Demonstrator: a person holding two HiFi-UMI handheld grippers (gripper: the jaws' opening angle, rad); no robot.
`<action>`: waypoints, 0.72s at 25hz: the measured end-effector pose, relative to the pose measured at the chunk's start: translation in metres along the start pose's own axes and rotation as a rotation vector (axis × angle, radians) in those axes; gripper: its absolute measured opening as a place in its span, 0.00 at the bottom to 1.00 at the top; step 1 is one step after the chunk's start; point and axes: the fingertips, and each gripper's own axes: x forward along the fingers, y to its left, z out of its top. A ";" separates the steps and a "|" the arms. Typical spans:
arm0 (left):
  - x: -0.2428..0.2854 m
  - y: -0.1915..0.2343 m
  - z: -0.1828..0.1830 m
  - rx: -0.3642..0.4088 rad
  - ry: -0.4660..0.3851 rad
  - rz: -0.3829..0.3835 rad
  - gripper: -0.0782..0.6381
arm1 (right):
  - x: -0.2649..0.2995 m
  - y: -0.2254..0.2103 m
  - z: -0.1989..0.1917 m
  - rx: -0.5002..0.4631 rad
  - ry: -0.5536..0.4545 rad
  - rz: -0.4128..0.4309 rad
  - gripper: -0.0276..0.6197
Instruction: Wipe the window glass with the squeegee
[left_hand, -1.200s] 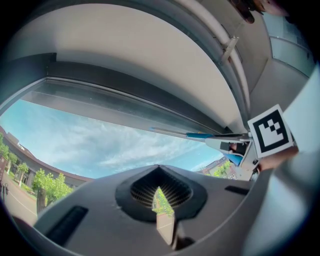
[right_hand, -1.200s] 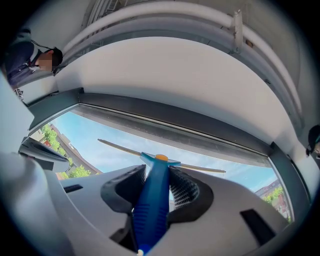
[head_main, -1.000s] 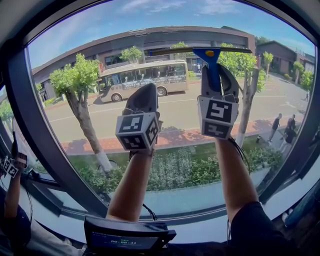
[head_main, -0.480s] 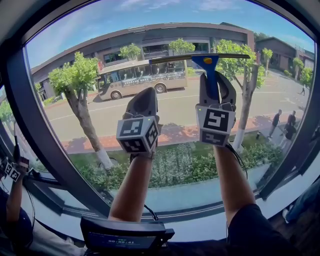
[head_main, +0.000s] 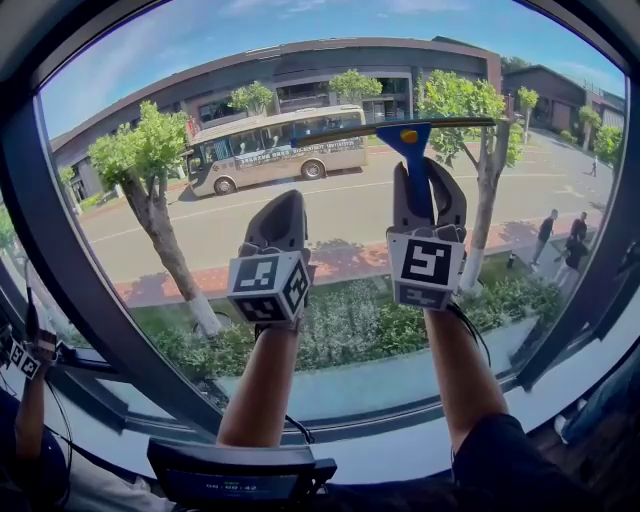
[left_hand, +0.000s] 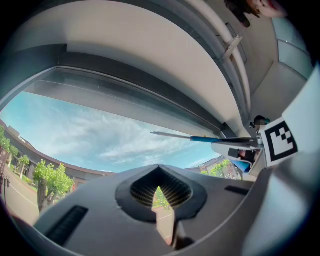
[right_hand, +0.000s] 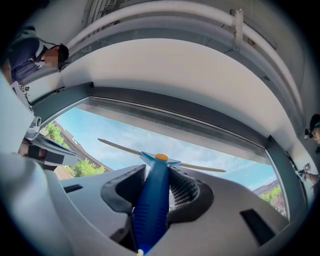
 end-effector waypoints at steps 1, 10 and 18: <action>-0.002 -0.001 -0.002 -0.001 0.001 0.003 0.11 | -0.003 0.000 -0.003 -0.003 0.002 0.004 0.26; -0.016 -0.015 -0.029 -0.053 0.022 -0.007 0.11 | -0.024 0.006 -0.027 -0.032 0.016 0.000 0.26; -0.023 -0.011 -0.051 -0.064 0.059 0.001 0.11 | -0.040 0.017 -0.044 -0.044 0.057 0.001 0.26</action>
